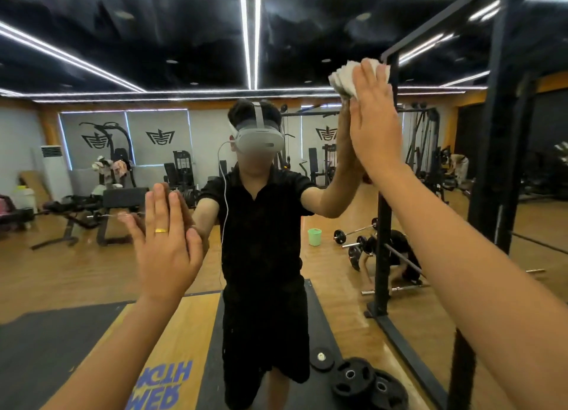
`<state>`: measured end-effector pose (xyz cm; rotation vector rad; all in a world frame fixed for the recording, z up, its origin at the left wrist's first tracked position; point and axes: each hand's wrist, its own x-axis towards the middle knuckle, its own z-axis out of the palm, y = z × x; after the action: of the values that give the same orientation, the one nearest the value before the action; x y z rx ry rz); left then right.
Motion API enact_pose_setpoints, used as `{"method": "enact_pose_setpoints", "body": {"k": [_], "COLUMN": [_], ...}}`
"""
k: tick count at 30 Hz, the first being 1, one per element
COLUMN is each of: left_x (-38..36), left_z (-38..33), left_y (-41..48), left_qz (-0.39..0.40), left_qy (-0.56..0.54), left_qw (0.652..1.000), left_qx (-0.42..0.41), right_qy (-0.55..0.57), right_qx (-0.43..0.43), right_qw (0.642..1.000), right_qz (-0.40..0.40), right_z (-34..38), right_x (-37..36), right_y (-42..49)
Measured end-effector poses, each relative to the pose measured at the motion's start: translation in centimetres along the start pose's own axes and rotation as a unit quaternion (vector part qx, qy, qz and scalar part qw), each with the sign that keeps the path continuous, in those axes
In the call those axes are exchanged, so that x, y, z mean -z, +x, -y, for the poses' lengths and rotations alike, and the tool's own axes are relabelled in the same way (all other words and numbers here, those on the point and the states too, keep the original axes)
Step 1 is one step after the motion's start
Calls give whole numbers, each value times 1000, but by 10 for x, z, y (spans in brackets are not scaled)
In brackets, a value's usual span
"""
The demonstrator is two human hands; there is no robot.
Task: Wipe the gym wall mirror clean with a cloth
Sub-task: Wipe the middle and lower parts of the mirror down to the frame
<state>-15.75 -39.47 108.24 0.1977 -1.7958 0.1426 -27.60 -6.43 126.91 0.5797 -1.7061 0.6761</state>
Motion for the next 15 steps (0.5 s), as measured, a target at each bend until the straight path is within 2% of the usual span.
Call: {"method": "enact_pose_setpoints", "body": {"k": [2, 4, 5, 8, 9, 11, 13, 14, 15], "left_x": [2, 0, -3, -15, -20, -26, -30, -31, -32], "left_z": [-27, -56, -68, -89, -91, -91, -91, -91, -90], "left_y": [2, 5, 9, 9, 5, 0, 1, 1, 2], "left_qz": [-6, 0, 7, 12, 8, -1, -14, -20, -25], "left_qy": [-14, -40, -48, -29, -15, 4, 4, 4, 6], "left_qw": [998, 985, 980, 985, 987, 988, 986, 986, 986], "left_qx": [-68, -168, -192, -168, -157, -157, -167, -168, -168], "right_qy": [-6, 37, 63, 86, 79, 36, -33, -59, -73], "right_qx": [3, -50, -78, -130, -96, 86, 257, 295, 298], "right_qw": [1000, 997, 992, 983, 988, 995, 964, 952, 950], "right_qz": [-11, -56, -81, -99, -89, -20, 55, 62, 62], "right_z": [-21, -40, -44, -20, -9, 3, -15, -26, -37], "right_x": [6, 11, 12, 8, 5, 2, 0, 6, 13], "right_y": [7, 14, 20, 27, 24, 9, 1, 5, 12]}}
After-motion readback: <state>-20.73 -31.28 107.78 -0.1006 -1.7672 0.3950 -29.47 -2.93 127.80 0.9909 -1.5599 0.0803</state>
